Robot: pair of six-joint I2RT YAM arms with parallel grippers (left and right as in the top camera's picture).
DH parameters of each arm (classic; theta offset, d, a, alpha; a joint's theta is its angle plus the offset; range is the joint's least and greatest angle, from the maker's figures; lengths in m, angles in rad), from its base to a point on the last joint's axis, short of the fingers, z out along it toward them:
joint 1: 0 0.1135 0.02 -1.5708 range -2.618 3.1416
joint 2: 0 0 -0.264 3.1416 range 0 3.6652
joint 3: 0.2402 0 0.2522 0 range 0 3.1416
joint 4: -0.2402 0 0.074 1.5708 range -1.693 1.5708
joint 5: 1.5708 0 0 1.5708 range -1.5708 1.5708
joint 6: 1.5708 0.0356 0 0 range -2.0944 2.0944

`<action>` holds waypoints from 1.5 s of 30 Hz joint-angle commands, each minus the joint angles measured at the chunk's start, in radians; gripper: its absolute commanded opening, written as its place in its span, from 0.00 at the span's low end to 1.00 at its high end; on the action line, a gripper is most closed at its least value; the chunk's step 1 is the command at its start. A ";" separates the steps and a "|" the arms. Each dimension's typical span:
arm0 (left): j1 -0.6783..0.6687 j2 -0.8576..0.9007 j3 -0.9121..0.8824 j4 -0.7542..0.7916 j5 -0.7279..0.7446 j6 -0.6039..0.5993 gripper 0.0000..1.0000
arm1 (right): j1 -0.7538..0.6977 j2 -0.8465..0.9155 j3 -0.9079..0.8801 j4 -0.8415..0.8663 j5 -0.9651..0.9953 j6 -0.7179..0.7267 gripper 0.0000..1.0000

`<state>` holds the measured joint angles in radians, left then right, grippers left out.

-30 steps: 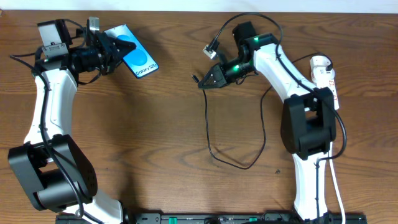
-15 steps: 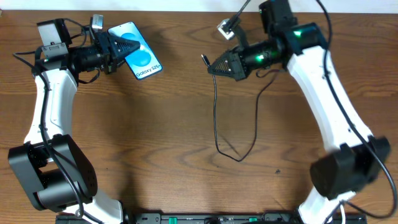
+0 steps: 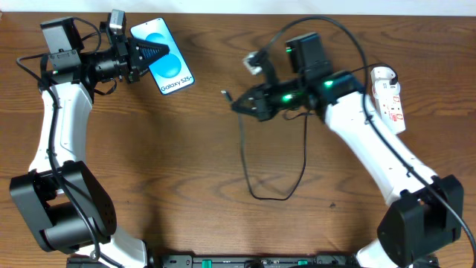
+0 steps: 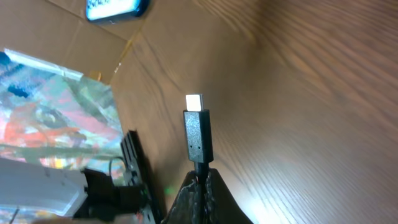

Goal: Plug charger to phone and switch on socket

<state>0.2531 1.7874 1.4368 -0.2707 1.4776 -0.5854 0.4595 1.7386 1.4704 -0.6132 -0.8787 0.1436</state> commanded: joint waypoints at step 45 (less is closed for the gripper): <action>-0.027 -0.022 0.018 0.043 -0.030 -0.091 0.07 | 0.184 -0.028 0.004 0.262 0.132 0.447 0.01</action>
<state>0.2253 1.7874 1.4368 -0.2432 1.4292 -0.6529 0.6346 1.7378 1.4704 -0.3592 -0.7288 0.5774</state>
